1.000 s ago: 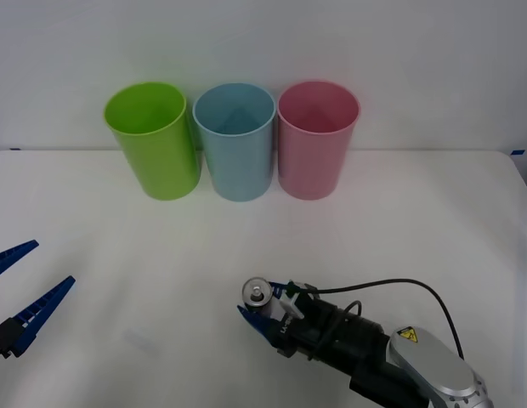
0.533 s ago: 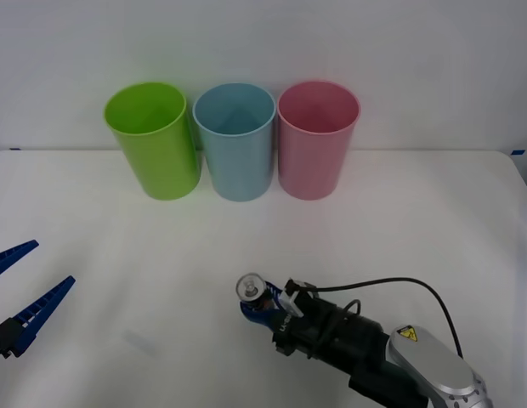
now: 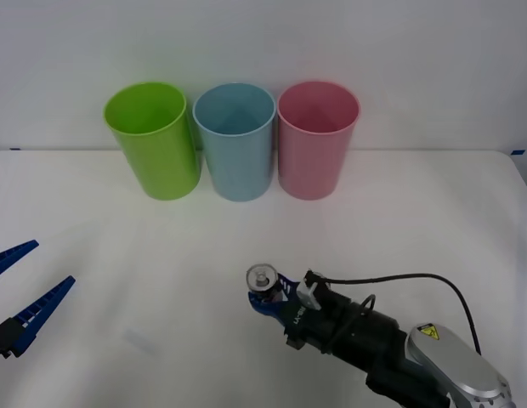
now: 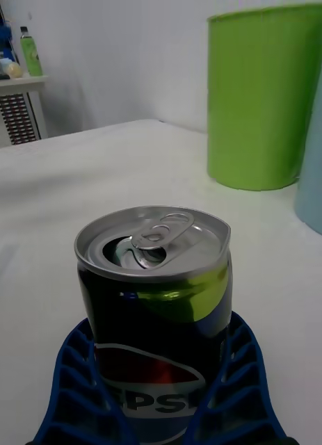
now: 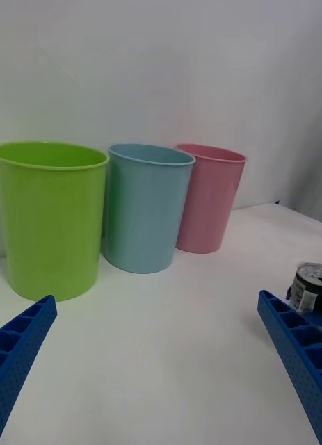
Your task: Grasp the object on the table and drop it into the matching bin: aluminum can to the light blue bin, PET bottle to the pink bin.
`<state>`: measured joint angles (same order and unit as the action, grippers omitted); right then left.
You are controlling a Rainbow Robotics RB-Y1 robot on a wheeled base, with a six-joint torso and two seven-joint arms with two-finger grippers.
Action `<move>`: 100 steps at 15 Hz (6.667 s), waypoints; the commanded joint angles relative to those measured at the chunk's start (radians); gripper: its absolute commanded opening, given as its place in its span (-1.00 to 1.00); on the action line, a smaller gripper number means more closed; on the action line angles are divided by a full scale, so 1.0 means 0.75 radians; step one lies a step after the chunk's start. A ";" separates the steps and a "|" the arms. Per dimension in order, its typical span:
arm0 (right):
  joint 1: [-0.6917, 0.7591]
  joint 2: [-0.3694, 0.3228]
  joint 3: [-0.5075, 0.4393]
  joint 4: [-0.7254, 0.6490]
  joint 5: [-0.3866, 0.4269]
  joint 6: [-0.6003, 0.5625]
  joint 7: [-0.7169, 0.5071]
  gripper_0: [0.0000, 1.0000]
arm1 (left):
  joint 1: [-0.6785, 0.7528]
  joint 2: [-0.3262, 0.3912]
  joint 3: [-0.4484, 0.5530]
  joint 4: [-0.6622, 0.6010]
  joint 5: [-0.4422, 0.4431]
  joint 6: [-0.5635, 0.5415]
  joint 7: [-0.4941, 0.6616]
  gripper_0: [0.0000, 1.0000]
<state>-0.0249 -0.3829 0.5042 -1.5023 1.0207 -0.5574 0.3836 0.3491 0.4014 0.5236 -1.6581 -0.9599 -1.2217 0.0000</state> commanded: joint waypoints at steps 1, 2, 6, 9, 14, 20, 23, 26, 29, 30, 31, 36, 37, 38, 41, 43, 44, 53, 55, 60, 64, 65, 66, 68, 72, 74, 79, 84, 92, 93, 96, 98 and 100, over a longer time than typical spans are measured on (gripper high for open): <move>0.039 -0.021 -0.036 -0.081 -0.034 0.007 -0.027 -1.00 | 0.000 0.000 0.000 0.000 0.000 0.000 0.000 1.00; 0.050 -0.027 -0.048 -0.108 -0.042 0.013 -0.035 -1.00 | 0.000 0.000 0.000 0.000 0.000 0.000 0.000 1.00; 0.074 -0.046 -0.100 -0.241 -0.076 0.054 -0.084 -1.00 | 0.000 0.000 0.000 0.000 0.000 0.000 0.000 1.00; 0.086 -0.068 -0.116 -0.365 -0.079 0.119 -0.229 -1.00 | 0.000 0.000 0.000 0.000 0.000 0.000 0.000 1.00; 0.072 -0.081 -0.177 -0.505 -0.076 0.175 -0.448 -1.00 | 0.000 0.000 0.000 0.000 0.000 0.000 0.000 1.00; -0.044 -0.056 -0.210 -0.545 -0.013 0.215 -0.626 -1.00 | 0.000 0.000 0.000 0.000 0.000 0.000 0.000 1.00; -0.147 -0.056 -0.202 -0.541 0.018 0.322 -0.642 -1.00 | 0.000 0.000 0.000 0.000 0.000 0.000 0.000 1.00; -0.269 -0.038 -0.198 -0.464 0.022 0.348 -0.665 -1.00 | 0.000 0.000 0.000 0.000 0.000 0.000 0.000 1.00; -0.398 0.014 -0.208 -0.335 0.040 0.365 -0.675 -1.00 | 0.000 0.000 0.000 0.000 0.000 0.000 0.000 1.00; -0.441 0.032 -0.212 -0.292 0.046 0.373 -0.677 -1.00 | 0.000 0.000 0.000 0.000 0.000 0.000 0.000 1.00; -0.478 0.052 -0.224 -0.249 0.056 0.375 -0.677 -1.00 | 0.000 0.000 0.000 0.000 0.000 0.000 0.000 1.00; -0.650 0.181 -0.269 -0.018 0.155 0.408 -0.679 -1.00 | 0.000 0.000 0.000 0.000 0.000 0.000 0.000 1.00; -0.670 0.210 -0.286 0.019 0.187 0.414 -0.681 -1.00 | 0.000 0.000 0.000 0.000 0.000 0.000 0.000 1.00; -0.695 0.243 -0.300 0.068 0.222 0.426 -0.683 -1.00 | 0.000 0.000 0.000 0.000 0.000 0.000 0.000 1.00; -0.785 0.310 -0.314 0.193 0.255 0.463 -0.681 -1.00 | 0.000 0.000 0.000 0.000 0.000 0.000 0.000 1.00; -0.848 0.351 -0.329 0.279 0.271 0.481 -0.681 -1.00 | 0.000 0.000 0.000 0.000 0.000 0.000 0.000 1.00; -0.883 0.369 -0.335 0.322 0.279 0.490 -0.677 -1.00 | 0.000 0.000 0.000 0.000 0.000 0.000 0.000 1.00; -1.036 0.480 -0.392 0.539 0.349 0.573 -0.651 -1.00 | 0.000 0.000 0.000 0.000 0.000 0.000 0.000 1.00; -1.036 0.480 -0.388 0.539 0.355 0.580 -0.642 -1.00 | 0.000 0.000 0.000 0.000 0.000 0.000 0.000 1.00; -1.036 0.480 -0.388 0.539 0.363 0.584 -0.626 -0.87 | 0.000 0.000 0.000 0.000 0.000 0.000 0.000 1.00; -1.032 0.480 -0.388 0.539 0.371 0.586 -0.606 1.00 | 0.000 0.000 0.000 0.000 0.000 0.000 0.000 1.00; -1.030 0.480 -0.388 0.537 0.374 0.586 -0.597 1.00 | 0.000 0.000 0.000 0.000 0.000 0.000 0.000 1.00; -1.028 0.480 -0.388 0.539 0.374 0.586 -0.595 1.00 | 0.000 0.000 0.000 0.000 0.000 0.000 0.000 1.00; -1.028 0.480 -0.388 0.539 0.376 0.584 -0.595 1.00 | 0.000 0.000 0.000 0.000 0.000 0.000 0.000 1.00; -1.008 0.462 -0.388 0.516 0.374 0.557 -0.597 1.00 | 0.000 0.000 0.000 0.000 0.000 0.000 0.000 1.00; -0.973 0.445 -0.378 0.469 0.374 0.549 -0.604 1.00 | 0.000 0.000 0.000 0.000 0.000 0.000 0.000 1.00; -0.832 0.343 -0.294 0.269 0.351 0.539 -0.622 1.00 | 0.000 0.000 0.000 0.000 0.000 0.000 0.000 1.00; -0.636 0.187 -0.200 0.021 0.298 0.528 -0.628 1.00 | 0.000 0.000 0.000 0.000 0.000 0.000 0.000 1.00; -0.208 -0.078 -0.165 -0.427 0.267 0.490 -0.616 1.00 | 0.000 0.000 0.000 0.000 0.000 0.000 0.000 1.00; -0.161 -0.107 -0.165 -0.468 0.257 0.488 -0.612 1.00 | 0.000 0.000 0.000 0.000 0.000 0.000 0.000 1.00; 0.019 -0.187 -0.204 -0.584 0.241 0.459 -0.599 1.00 | 0.000 0.000 0.000 0.000 0.000 0.000 0.000 1.00; 0.115 -0.183 -0.282 -0.603 0.239 0.350 -0.587 1.00 | 0.000 0.000 0.000 0.000 0.000 0.000 0.000 1.00; 0.211 -0.166 -0.382 -0.607 0.239 0.205 -0.567 1.00 | 0.000 0.000 0.000 0.000 0.000 0.000 0.000 1.00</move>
<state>0.1103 -0.5117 0.2431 -1.9560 1.1997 -0.3664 -0.0466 0.3491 0.4014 0.5236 -1.6580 -0.9599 -1.2217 0.0000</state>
